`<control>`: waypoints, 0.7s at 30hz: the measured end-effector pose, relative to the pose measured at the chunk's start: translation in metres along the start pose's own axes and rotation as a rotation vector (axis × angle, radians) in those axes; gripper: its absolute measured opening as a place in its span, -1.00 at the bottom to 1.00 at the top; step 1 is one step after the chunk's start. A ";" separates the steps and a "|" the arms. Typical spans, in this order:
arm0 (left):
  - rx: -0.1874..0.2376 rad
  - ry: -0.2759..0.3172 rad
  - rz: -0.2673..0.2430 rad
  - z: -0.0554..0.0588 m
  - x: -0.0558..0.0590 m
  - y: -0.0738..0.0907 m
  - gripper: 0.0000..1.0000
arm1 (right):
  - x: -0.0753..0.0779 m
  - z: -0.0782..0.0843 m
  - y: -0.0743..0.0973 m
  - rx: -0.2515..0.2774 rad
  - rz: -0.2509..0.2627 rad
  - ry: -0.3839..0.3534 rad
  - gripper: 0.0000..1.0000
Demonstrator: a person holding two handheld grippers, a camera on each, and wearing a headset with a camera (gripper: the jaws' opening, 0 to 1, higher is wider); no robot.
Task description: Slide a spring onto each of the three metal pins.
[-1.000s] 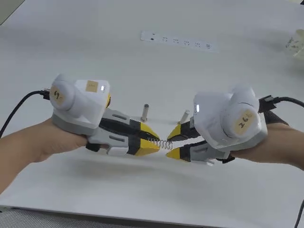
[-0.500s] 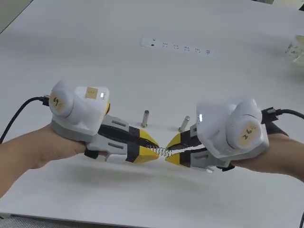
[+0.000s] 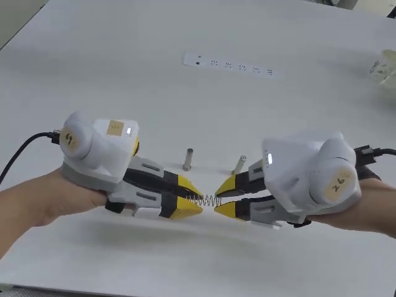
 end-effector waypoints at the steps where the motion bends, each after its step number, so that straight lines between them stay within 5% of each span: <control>1: -0.001 0.000 0.000 0.000 0.000 0.000 -0.83 | 0.000 -0.002 0.001 0.010 0.001 0.005 -0.76; 21: -0.027 -0.011 -0.007 0.006 -0.001 0.000 -0.83 | 0.006 -0.030 0.003 0.176 0.029 -0.080 -0.76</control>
Point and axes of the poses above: the centre of the closed fingertips' face, and the gripper's own axes: y roughly backward along the fingers, x roughly to its right, z roughly out of its underside, the point moved 3 cm from there along y, roughly backward along the fingers, and after that the axes turned 2 degrees about y, right-handed, at the moved point
